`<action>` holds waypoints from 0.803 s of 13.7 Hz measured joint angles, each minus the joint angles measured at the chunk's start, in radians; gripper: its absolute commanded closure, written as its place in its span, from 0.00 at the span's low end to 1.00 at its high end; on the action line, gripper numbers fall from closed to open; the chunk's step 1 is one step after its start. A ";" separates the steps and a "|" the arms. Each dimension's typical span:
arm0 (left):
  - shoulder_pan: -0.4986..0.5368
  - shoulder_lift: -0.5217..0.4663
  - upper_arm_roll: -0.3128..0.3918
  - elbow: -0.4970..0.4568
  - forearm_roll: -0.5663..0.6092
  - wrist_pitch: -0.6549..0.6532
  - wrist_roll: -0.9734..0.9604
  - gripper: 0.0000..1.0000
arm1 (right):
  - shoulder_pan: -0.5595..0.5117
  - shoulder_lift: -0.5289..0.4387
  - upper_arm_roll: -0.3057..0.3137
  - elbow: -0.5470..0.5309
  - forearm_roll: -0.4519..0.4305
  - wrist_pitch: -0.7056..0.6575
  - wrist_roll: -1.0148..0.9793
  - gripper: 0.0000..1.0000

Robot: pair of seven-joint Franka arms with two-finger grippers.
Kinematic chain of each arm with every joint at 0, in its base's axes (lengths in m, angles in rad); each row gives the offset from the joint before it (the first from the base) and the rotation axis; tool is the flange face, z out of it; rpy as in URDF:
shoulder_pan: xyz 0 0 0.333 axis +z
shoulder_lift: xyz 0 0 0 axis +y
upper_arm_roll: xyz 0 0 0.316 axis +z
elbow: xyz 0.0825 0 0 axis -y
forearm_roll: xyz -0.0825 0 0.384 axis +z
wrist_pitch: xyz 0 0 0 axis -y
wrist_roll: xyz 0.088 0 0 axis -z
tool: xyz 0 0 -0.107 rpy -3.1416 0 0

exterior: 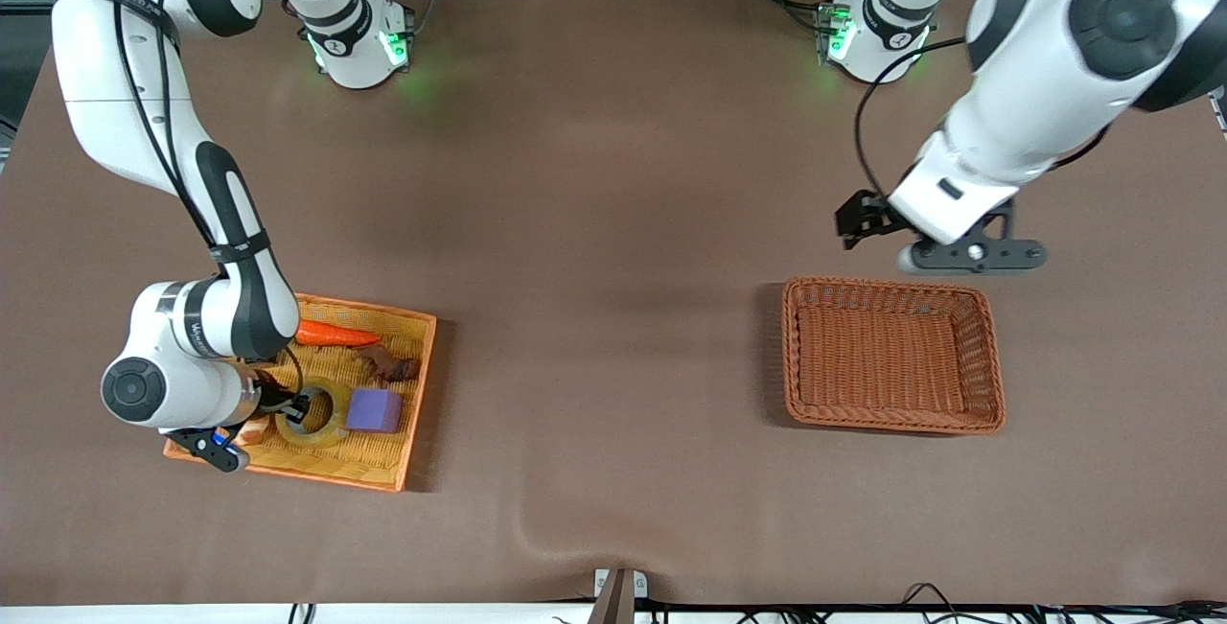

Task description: Transfer tape with both arms

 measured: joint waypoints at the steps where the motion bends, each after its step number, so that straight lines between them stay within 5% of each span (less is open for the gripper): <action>1: -0.018 0.011 0.000 0.000 0.007 0.008 -0.026 0.00 | 0.000 -0.001 0.000 0.001 -0.007 0.000 0.000 1.00; 5: -0.066 0.035 -0.001 0.001 0.016 0.032 -0.120 0.00 | 0.000 -0.035 0.000 0.021 -0.032 -0.053 -0.037 1.00; 11: -0.077 0.040 0.001 0.006 0.016 0.044 -0.137 0.00 | 0.006 -0.218 0.026 0.036 -0.028 -0.304 -0.124 1.00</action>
